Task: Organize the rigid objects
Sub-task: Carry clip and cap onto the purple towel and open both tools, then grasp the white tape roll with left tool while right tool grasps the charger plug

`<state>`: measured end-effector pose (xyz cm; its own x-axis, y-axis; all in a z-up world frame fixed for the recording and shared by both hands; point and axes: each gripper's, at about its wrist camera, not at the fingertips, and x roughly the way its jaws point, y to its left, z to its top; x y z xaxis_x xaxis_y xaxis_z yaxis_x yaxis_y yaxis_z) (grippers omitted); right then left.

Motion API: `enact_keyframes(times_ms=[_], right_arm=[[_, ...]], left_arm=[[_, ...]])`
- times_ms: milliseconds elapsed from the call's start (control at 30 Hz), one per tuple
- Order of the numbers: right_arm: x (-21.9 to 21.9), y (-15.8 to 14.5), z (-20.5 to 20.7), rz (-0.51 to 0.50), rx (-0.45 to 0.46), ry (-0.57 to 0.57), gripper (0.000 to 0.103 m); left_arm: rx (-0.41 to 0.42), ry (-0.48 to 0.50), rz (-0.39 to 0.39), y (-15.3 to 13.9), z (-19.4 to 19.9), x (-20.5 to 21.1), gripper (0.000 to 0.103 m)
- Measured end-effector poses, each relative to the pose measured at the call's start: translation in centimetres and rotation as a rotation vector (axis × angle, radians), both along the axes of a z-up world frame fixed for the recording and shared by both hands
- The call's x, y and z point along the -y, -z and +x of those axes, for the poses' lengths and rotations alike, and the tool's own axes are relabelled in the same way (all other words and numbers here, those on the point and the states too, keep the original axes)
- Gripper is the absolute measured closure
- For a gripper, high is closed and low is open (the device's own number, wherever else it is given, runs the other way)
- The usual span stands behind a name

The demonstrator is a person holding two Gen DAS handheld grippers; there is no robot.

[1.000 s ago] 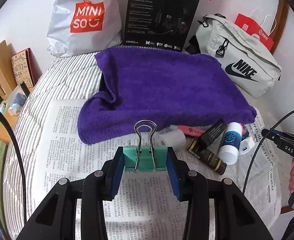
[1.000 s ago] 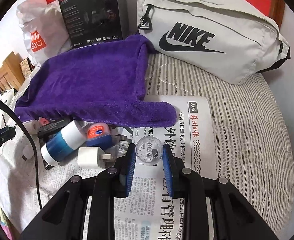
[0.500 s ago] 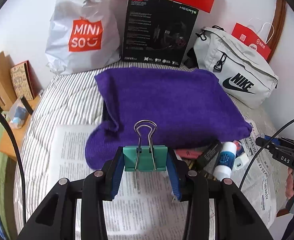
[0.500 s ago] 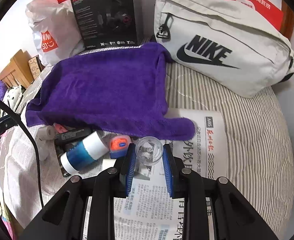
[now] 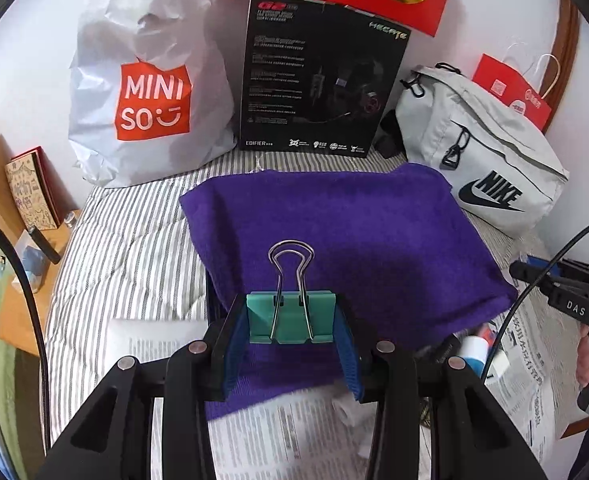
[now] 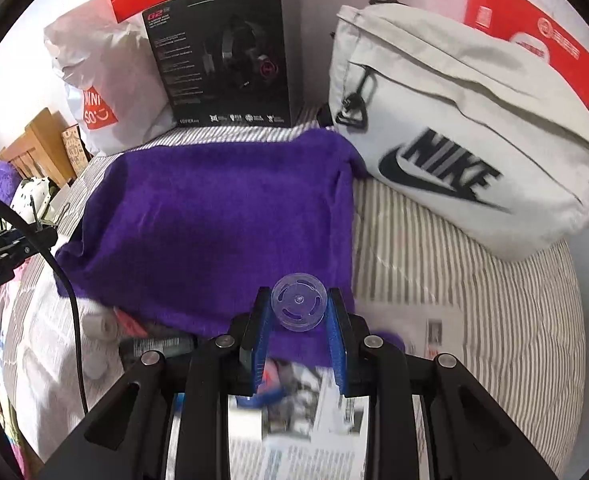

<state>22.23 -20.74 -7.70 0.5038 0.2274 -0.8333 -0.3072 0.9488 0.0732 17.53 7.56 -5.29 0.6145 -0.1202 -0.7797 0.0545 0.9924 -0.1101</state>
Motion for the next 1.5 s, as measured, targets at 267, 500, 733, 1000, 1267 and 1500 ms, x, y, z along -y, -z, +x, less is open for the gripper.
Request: enact_keyframes(times_ms=[267, 500, 733, 1000, 1267, 1500], right_arm=[[-2.1, 3.0, 4.6, -0.003, -0.037, -0.02, 0.076], [-2.5, 5.5, 6.2, -0.015, -0.068, -0.015, 0.076], [-2.9, 6.5, 7.0, -0.011, -0.074, -0.01, 0.076], [-4.1, 7.1, 7.1, -0.043, -0.046, -0.031, 0.073], [-5.3, 7.1, 6.3, -0.049, -0.056, -0.09, 0.046], [-3.3, 5.0, 4.1, 0.012, -0.075, -0.044, 0.036]], left_arm=[[-0.03, -0.002, -0.007, 2.0, 4.1, -0.2, 0.064], [-0.077, -0.015, -0.012, 4.6, 6.5, -0.7, 0.064], [-0.109, -0.031, 0.015, 6.1, 7.7, -1.1, 0.064], [-0.145, -0.007, 0.049, 6.8, 8.2, -0.1, 0.064], [-0.187, 0.003, 0.073, 6.9, 8.2, 0.9, 0.043], [-0.213, -0.035, 0.065, 6.1, 6.3, 0.8, 0.041]])
